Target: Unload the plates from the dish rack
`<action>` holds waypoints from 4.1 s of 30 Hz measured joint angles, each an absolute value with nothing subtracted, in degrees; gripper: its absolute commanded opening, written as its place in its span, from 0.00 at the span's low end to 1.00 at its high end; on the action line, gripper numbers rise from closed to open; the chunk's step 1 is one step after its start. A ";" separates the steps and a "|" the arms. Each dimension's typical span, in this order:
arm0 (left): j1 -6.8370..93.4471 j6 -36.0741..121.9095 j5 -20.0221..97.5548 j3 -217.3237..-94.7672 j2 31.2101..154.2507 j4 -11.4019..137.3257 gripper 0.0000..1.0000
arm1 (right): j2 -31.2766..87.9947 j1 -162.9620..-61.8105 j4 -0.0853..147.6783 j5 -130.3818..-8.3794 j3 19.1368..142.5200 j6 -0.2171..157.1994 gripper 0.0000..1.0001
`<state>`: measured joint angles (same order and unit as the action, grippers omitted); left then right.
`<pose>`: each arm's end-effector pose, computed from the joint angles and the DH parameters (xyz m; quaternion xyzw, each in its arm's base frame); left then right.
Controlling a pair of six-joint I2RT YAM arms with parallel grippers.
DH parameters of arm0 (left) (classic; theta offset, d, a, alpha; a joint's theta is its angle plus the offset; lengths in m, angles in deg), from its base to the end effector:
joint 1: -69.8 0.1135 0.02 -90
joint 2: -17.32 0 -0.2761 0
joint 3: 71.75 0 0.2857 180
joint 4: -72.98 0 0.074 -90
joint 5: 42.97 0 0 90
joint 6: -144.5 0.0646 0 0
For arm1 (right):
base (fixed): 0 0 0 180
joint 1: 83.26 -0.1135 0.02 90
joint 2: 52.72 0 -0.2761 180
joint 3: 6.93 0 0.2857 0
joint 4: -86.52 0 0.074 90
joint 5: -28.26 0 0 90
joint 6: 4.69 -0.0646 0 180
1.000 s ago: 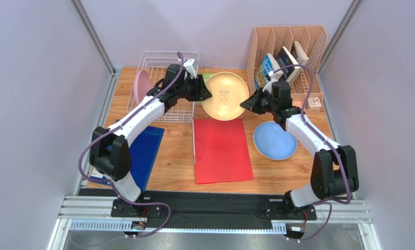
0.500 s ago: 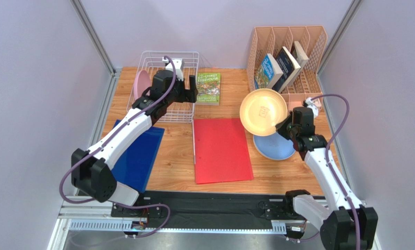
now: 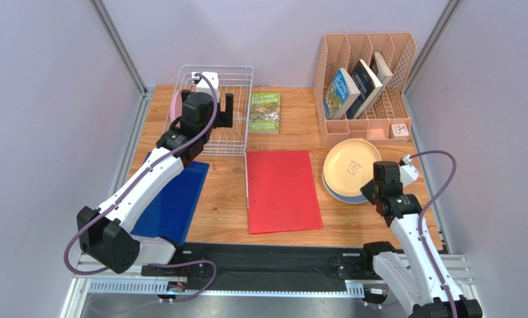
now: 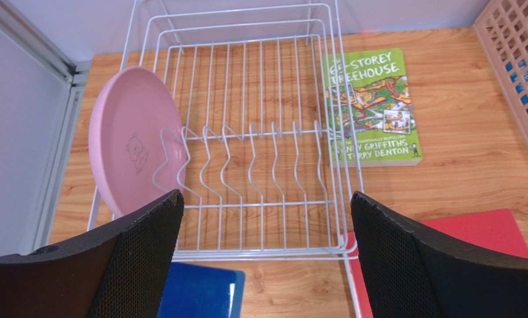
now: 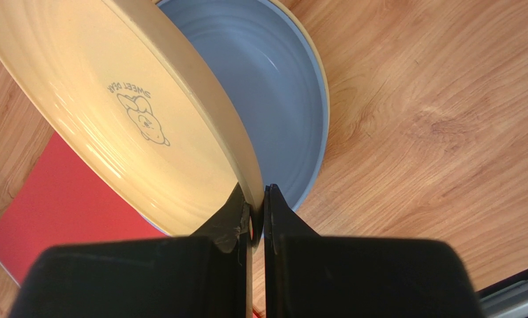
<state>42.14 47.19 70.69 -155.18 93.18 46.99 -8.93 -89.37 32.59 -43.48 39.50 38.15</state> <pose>0.3328 -0.1451 0.3768 0.0222 0.8026 -0.0134 0.5959 0.1918 0.0002 0.2121 0.3759 0.8540 0.0129 0.3596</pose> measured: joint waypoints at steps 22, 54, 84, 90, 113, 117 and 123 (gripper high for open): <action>44.44 47.99 74.10 -154.83 95.28 46.49 1.00 | -4.04 -89.37 33.27 -43.65 42.97 41.36 0.72; 60.44 44.96 86.95 -157.87 114.10 49.98 0.42 | 26.65 -89.39 47.65 -60.46 67.93 55.66 0.70; 56.42 51.56 105.86 -162.33 120.81 53.44 0.00 | 31.68 -93.06 48.31 -63.76 70.40 58.78 0.69; 55.41 54.46 107.17 -162.44 119.12 54.01 0.00 | 31.72 -94.35 48.15 -63.98 71.21 59.55 0.70; 54.03 40.19 74.40 -167.71 104.89 39.58 0.00 | 47.11 -103.27 63.71 -86.43 84.20 57.14 0.70; 53.88 35.73 65.27 -167.51 104.57 38.55 0.00 | 52.64 -104.52 68.41 -91.30 87.65 54.89 0.70; 53.82 31.21 56.31 -165.65 104.52 38.40 0.00 | 57.23 -105.98 74.16 -96.15 91.58 52.05 0.69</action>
